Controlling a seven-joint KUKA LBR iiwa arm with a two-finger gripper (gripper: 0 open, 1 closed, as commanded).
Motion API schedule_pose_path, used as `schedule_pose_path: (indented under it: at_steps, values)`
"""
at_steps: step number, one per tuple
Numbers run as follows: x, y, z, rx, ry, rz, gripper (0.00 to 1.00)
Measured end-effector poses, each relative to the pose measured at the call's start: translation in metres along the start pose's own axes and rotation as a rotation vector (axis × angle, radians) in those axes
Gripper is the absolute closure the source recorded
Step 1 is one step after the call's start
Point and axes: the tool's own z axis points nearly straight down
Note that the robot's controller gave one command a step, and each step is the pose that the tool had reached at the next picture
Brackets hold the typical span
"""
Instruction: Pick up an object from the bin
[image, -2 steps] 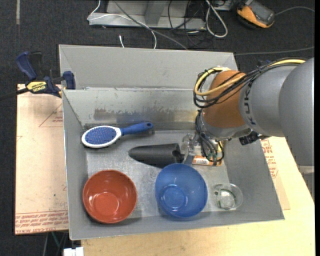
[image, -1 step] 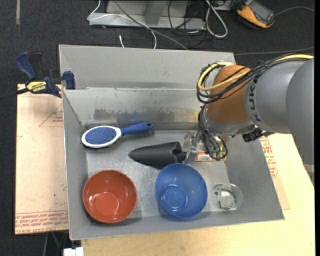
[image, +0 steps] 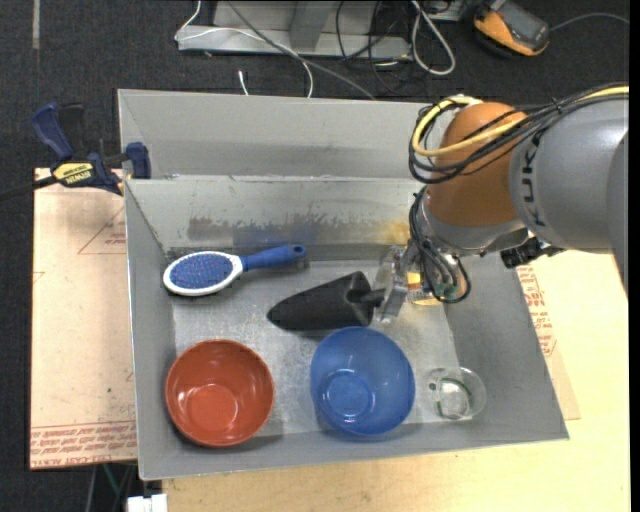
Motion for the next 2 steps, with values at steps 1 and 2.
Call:
schedule_pose_path:
  at_steps: [1,2]
  values:
    - [-0.001,0.000,-0.025,-0.001,-0.004,0.000,1.00]
    - [-0.002,0.000,-0.039,-0.002,-0.007,0.000,1.00]
